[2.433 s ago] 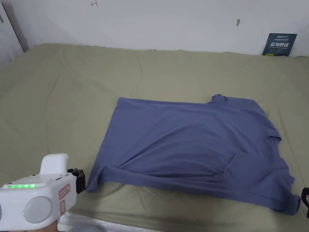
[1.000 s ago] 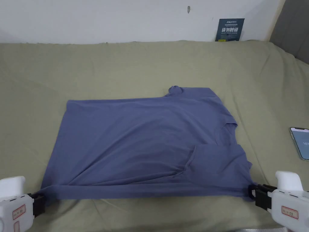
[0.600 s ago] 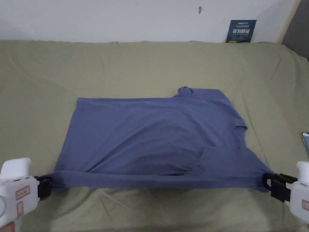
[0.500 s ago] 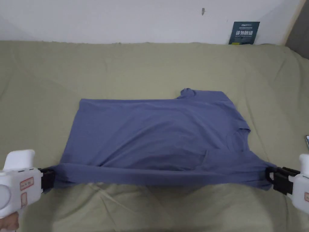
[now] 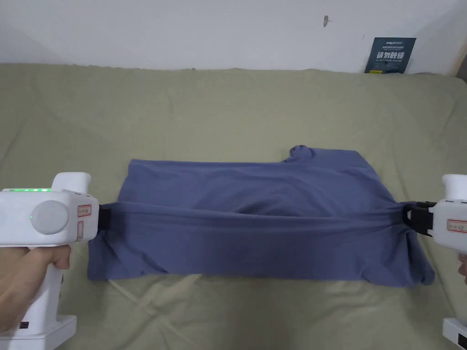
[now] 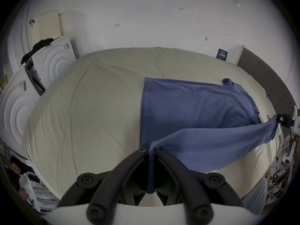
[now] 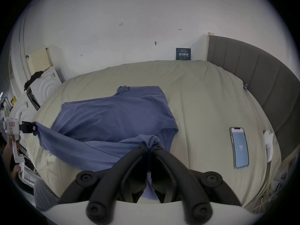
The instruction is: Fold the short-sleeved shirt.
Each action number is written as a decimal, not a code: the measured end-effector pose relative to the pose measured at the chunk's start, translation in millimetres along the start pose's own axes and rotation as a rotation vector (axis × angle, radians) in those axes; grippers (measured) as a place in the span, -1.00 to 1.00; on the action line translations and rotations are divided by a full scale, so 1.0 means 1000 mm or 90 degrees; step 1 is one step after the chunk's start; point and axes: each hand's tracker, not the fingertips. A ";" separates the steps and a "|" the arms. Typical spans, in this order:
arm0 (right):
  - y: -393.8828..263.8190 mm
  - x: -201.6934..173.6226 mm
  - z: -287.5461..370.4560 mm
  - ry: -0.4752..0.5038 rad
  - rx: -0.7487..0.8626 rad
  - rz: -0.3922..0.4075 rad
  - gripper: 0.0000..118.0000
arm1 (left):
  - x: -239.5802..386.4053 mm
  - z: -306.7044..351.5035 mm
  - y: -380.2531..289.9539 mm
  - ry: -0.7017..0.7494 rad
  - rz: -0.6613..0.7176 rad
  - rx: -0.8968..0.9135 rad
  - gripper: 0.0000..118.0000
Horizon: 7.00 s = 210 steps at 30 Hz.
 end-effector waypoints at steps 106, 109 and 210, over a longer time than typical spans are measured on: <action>-0.090 0.003 0.048 -0.024 -0.070 -0.073 -0.87 | -0.009 0.031 -0.090 0.008 0.022 -0.082 -1.00; -0.107 0.001 0.056 -0.006 -0.086 -0.059 -0.87 | -0.013 0.049 -0.113 0.006 0.024 -0.084 -1.00; 0.016 0.024 0.013 0.052 -0.044 -0.079 -0.96 | -0.011 -0.001 0.001 -0.023 0.018 -0.008 -1.00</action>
